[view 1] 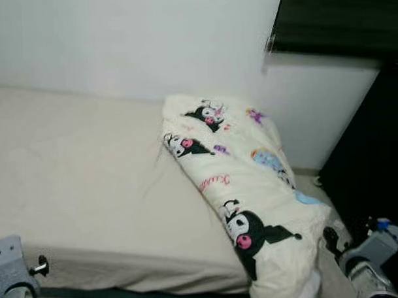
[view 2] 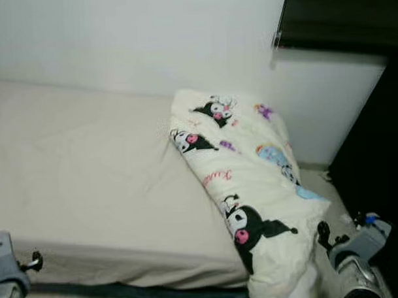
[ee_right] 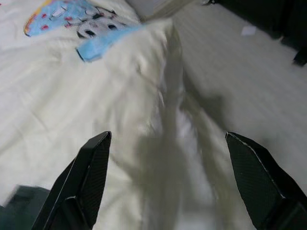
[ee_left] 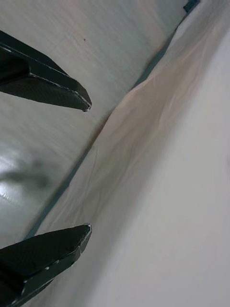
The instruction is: Clean up the room
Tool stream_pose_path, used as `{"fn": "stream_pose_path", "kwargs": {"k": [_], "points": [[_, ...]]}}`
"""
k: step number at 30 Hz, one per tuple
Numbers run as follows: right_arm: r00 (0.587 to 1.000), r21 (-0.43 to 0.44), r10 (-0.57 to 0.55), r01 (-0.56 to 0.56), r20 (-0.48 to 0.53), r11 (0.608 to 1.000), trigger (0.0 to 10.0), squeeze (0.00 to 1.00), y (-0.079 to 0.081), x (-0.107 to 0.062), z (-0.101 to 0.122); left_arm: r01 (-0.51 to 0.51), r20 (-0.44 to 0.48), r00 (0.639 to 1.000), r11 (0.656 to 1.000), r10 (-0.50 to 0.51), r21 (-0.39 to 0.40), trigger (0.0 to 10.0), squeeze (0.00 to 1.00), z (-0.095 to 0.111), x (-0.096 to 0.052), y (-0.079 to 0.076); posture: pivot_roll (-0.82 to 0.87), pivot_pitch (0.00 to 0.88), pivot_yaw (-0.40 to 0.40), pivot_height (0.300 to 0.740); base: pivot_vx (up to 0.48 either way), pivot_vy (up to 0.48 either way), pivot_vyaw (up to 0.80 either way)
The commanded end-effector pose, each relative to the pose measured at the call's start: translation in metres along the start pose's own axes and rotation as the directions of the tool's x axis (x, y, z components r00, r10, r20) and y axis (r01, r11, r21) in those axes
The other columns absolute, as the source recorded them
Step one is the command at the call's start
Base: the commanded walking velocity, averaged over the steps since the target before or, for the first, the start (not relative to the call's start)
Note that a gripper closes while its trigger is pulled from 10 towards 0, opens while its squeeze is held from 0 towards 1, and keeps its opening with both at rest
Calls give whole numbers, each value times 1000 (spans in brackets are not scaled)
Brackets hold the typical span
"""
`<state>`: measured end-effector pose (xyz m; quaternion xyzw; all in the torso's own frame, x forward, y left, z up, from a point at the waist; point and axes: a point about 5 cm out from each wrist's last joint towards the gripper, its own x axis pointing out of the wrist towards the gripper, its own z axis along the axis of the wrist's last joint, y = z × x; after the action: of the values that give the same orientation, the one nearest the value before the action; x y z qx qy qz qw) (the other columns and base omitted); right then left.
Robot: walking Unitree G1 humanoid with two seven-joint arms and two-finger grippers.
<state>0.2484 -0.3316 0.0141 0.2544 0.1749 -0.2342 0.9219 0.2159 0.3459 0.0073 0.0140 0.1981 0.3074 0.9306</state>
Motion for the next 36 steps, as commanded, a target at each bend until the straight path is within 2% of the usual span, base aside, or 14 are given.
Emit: {"fn": "stream_pose_path", "kwargs": {"k": [1,3,13,17,20,22,23,24,27,31,33,36], "points": [[995,23,15,-17,98,1000,10000,0,0,2,25,-4,33,999,1000,3,28,10000,0,5,1,10,122,4,-70,595,0,0,0],[990,36,52,-57,132,998,10000,0,4,4,34,-2,40,999,999,0,52,10000,0,6,0,17,129,17,-57,585,0,0,0],[986,13,82,-85,142,996,10000,0,12,7,39,4,55,998,995,-10,100,10000,0,8,-1,27,161,62,-33,575,0,0,0],[981,46,134,-141,138,989,10000,0,19,8,35,20,69,997,990,-30,138,10000,0,11,-1,31,173,81,-26,575,0,0,0],[985,51,157,-161,78,986,10000,0,28,9,23,36,75,996,985,-49,168,10000,0,13,-1,35,195,94,-16,575,0,0,0],[985,51,157,-161,78,986,10000,0,28,9,23,36,75,996,985,-49,168,10000,0,13,-1,35,195,94,-16,575,0,0,0],[984,66,166,-171,70,983,10000,0,30,10,20,38,75,996,984,-52,175,10000,0,14,-2,36,200,93,-11,575,0,0,0],[973,113,224,-228,53,967,10000,0,38,10,13,41,67,996,982,-54,185,10000,0,13,-2,40,203,93,-7,575,0,0,0],[968,120,250,-251,26,960,10000,0,43,10,5,43,60,997,981,-55,189,10000,0,12,-2,41,200,95,-5,575,0,0,0],[975,102,223,-220,-16,970,10000,0,43,10,-2,47,55,997,981,-59,188,10000,0,11,-2,40,197,93,-4,575,0,0,0],[985,64,148,-143,-83,988,10000,0,40,9,-13,60,46,997,981,-69,186,10000,0,9,-2,35,190,90,-2,575,0,0,0],[988,97,130,-121,-85,988,10000,0,39,9,-14,68,40,996,981,-76,183,10000,0,9,-2,32,185,89,-2,575,0,0,0]]}}
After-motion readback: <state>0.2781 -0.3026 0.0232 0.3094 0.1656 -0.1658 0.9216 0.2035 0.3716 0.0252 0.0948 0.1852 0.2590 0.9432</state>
